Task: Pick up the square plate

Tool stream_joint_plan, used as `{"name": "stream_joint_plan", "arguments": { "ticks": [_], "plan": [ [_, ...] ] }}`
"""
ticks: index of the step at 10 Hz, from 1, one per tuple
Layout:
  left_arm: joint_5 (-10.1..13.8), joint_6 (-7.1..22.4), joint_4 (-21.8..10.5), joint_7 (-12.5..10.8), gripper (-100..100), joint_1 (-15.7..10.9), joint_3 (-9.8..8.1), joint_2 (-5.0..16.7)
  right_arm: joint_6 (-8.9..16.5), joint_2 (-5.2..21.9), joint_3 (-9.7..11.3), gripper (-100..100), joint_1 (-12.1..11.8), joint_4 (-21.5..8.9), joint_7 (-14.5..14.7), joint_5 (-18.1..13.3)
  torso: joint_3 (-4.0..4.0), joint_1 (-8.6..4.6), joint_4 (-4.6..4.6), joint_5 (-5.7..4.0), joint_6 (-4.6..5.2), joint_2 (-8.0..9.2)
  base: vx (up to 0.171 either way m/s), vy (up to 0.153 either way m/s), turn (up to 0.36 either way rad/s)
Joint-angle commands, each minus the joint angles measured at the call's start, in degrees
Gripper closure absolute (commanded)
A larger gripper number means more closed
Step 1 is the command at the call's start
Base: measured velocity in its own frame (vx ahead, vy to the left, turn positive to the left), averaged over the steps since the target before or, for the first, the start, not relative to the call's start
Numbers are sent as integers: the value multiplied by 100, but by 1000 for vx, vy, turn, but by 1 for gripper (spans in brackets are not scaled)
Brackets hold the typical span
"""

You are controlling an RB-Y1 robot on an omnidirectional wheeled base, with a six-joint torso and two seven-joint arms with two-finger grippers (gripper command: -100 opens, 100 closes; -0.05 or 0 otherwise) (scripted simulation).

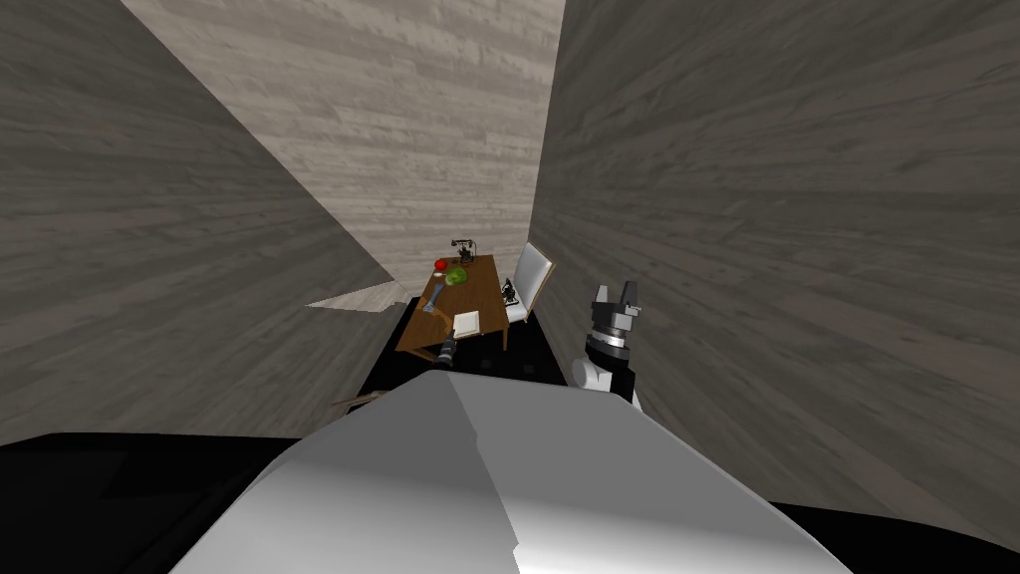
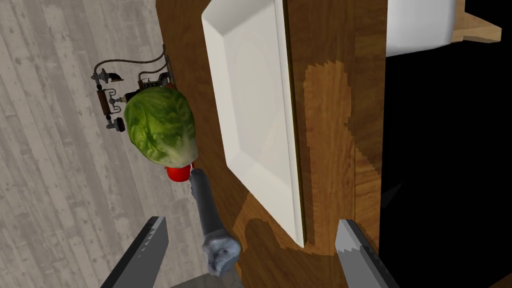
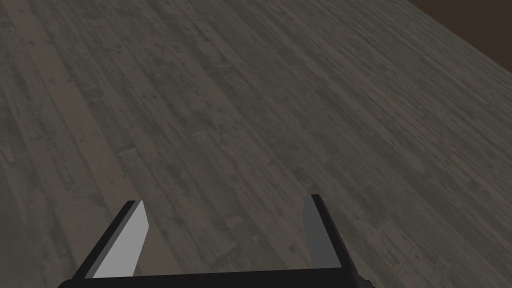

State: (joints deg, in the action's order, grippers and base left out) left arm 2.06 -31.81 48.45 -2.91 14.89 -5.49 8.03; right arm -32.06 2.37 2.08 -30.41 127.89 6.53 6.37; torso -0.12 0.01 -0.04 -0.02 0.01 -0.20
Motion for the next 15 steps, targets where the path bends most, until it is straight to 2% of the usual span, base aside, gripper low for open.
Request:
{"name": "stream_joint_plan", "arguments": {
  "ticks": [1,4,6,7,9,10,11,14,15],
  "plan": [
    [15,-72,-186,0,-100,-70,-22,-142,0,0,0,0,0,0,0,0,0,0,0,0,0,0,52,-2,-38],
    [39,-228,-526,-14,-100,-216,-56,-511,0,0,0,0,0,0,0,0,0,1,0,0,0,1,50,4,-28],
    [48,-282,-642,-18,-100,-270,-68,-800,0,0,0,0,0,0,0,0,2,-1,1,0,0,3,41,-1,-16],
    [49,-292,-665,-19,-100,-280,-71,-888,0,0,0,0,0,0,0,0,3,-2,1,-1,0,6,22,1,-6],
    [44,-218,-554,-19,-100,-235,-60,-876,0,0,0,0,0,0,0,0,9,1,3,-1,-1,17,4,1,0],
    [44,-230,-565,-19,0,-239,-61,-879,0,0,0,0,1,0,0,0,11,2,4,-1,-1,20,0,0,0],
    [43,-422,-716,-16,-100,-195,-62,-898,0,0,0,0,1,0,0,0,12,2,4,-1,-1,21,71,26,-20],
    [42,-664,-906,-12,-100,-142,-63,-921,0,0,0,0,-1,0,0,0,-8,10,-3,1,-2,-13,102,27,-19],
    [39,-587,-827,-4,-100,-132,-60,-930,0,0,0,0,-1,0,0,0,-9,15,-3,2,-1,-16,49,19,-4]
  ]
}}
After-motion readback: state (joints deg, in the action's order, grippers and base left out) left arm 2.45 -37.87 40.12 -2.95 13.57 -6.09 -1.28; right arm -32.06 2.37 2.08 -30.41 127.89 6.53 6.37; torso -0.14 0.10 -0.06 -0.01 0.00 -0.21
